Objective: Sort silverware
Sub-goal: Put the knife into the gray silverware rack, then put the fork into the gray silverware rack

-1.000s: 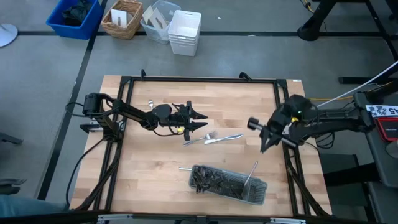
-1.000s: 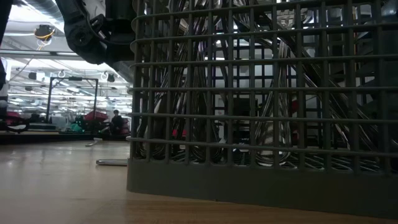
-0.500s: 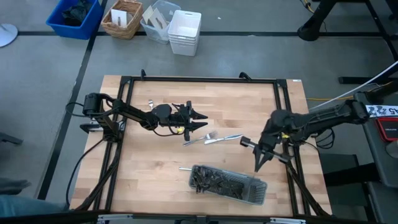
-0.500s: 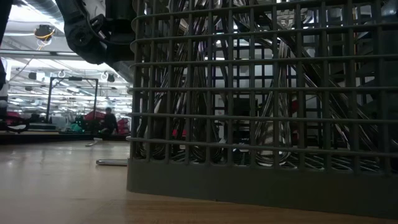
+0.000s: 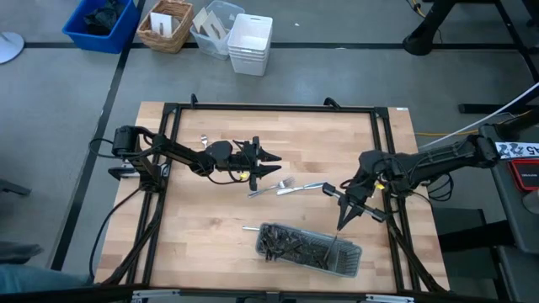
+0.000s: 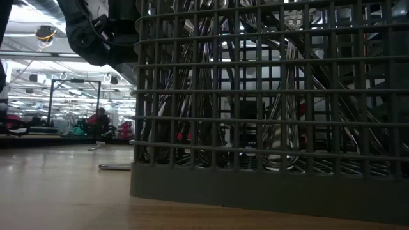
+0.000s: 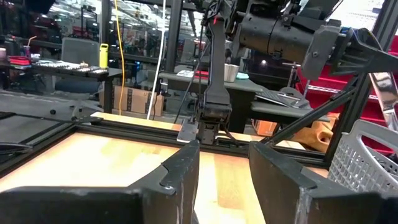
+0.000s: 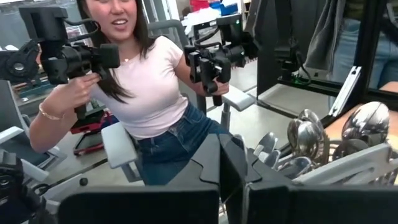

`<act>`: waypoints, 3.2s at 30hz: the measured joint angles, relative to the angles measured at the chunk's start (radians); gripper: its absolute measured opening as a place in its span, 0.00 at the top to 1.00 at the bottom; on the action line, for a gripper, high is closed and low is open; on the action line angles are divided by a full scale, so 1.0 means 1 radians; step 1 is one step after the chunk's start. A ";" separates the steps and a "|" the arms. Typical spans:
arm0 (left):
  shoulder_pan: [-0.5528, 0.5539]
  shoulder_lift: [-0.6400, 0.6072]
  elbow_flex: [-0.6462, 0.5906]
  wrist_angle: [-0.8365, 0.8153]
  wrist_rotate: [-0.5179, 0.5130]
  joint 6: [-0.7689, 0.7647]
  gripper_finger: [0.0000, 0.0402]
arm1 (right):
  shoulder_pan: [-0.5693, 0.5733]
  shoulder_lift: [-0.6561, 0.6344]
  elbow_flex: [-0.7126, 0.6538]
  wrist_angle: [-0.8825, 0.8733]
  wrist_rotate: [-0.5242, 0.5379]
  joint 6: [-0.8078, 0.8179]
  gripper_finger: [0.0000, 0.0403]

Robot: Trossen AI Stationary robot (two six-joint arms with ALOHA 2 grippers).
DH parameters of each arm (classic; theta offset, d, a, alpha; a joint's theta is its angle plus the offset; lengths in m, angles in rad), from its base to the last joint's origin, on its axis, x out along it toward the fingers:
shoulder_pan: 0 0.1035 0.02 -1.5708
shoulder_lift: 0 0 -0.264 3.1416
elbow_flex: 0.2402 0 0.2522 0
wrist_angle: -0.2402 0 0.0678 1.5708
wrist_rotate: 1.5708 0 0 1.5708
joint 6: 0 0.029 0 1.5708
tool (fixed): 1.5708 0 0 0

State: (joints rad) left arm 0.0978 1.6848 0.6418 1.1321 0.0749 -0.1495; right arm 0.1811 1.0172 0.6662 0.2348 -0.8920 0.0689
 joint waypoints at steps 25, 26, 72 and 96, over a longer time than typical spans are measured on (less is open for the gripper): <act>0.002 0.000 0.000 0.011 -0.001 0.053 0.67 | 0.180 0.056 0.001 -0.147 0.302 -0.173 0.92; 0.002 0.000 0.000 0.011 -0.006 0.053 0.67 | 0.179 0.058 0.001 -0.148 0.310 -0.172 0.91; 0.343 -0.561 0.000 -1.943 -0.383 -0.810 0.67 | 0.178 -0.500 0.001 -0.455 1.088 -0.491 0.76; 0.547 -0.254 0.000 -1.690 -0.389 -0.718 0.67 | 0.178 -0.508 0.000 -0.656 1.101 -0.301 0.76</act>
State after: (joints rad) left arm 0.6449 1.4311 0.6418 -0.5577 -0.3145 -0.8676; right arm 0.3595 0.5091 0.6659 -0.4208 0.2086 -0.2321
